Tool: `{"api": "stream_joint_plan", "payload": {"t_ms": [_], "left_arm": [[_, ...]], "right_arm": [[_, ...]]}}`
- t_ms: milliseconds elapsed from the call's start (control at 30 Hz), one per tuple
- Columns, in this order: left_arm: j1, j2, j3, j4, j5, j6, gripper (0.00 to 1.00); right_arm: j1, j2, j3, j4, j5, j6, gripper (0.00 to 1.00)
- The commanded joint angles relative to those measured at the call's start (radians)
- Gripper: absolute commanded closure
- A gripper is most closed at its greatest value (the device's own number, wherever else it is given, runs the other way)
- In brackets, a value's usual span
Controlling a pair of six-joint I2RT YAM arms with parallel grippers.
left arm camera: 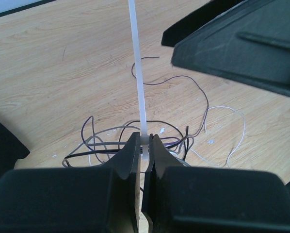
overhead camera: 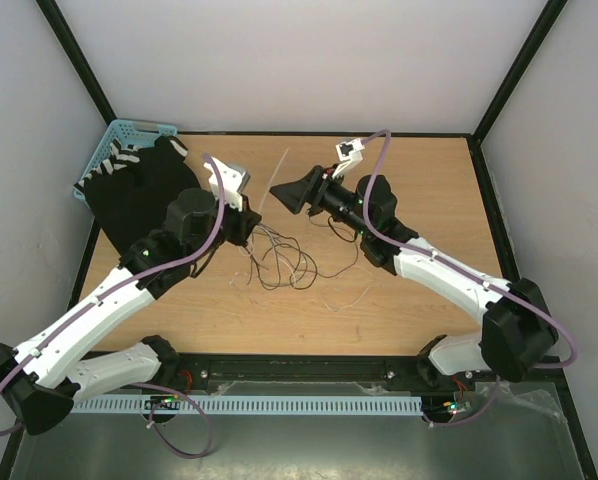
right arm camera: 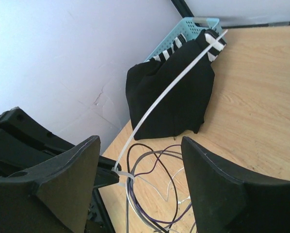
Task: Zip-tie the wires
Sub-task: Adjust the ribbon.
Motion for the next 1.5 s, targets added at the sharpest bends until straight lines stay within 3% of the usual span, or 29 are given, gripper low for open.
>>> {"api": "stream_joint_plan", "payload": {"t_ms": [0, 133, 367, 433, 667, 1000, 1467], "left_arm": [[-0.01, -0.001, -0.006, 0.066, 0.026, -0.02, 1.0], [-0.015, 0.009, -0.006, 0.076, 0.032, -0.017, 1.0], [-0.019, 0.03, -0.006, 0.089, 0.029, -0.018, 1.0], [-0.021, 0.032, -0.005, 0.091, 0.027, -0.017, 1.0], [-0.021, 0.032, -0.012, 0.094, 0.024, -0.015, 1.0], [-0.023, 0.039, -0.082, 0.102, 0.044, -0.053, 1.0], [-0.038, 0.095, -0.162, 0.128, 0.032, -0.094, 1.0]], "right_arm": [[0.018, 0.019, 0.035, 0.024, 0.008, 0.064, 0.23], [0.034, 0.05, 0.048, 0.036, -0.01, 0.076, 0.28], [0.045, 0.088, 0.048, 0.057, -0.055, 0.108, 0.47], [0.045, 0.098, 0.049, 0.06, -0.07, 0.108, 0.56], [0.044, 0.095, 0.058, 0.056, -0.079, 0.093, 1.0], [0.036, 0.064, 0.183, -0.082, -0.013, -0.038, 1.0], [0.01, 0.06, 0.297, -0.16, -0.033, -0.084, 1.0]]}}
